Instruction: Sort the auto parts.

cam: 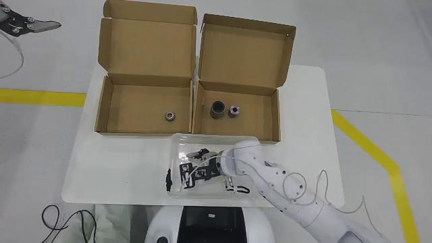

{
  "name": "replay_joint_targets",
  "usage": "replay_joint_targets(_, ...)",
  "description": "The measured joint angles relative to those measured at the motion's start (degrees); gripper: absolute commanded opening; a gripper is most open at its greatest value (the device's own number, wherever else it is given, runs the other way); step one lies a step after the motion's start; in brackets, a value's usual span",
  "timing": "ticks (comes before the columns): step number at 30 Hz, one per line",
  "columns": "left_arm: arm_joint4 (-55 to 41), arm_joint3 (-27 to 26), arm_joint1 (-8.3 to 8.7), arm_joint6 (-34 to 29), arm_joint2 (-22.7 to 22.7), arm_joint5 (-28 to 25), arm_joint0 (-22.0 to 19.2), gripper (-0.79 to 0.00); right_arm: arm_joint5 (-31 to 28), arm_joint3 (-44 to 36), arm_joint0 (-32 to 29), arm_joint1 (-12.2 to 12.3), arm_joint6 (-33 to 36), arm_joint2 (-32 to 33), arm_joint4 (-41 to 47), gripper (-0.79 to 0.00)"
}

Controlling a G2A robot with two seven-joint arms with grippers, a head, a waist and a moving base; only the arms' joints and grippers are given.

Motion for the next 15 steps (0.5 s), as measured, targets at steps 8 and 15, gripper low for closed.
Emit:
replay_joint_targets(8,0.0,0.0,0.0,0.0,0.0,0.0,0.0,0.0,-0.92,-0.94,-0.91,0.54,-1.22,0.5,-0.28,-0.394)
replay_joint_targets(15,0.0,0.0,0.0,0.0,0.0,0.0,0.0,0.0,-1.71,-1.26,-1.74,1.0,-1.2,0.86,-0.39,-0.385)
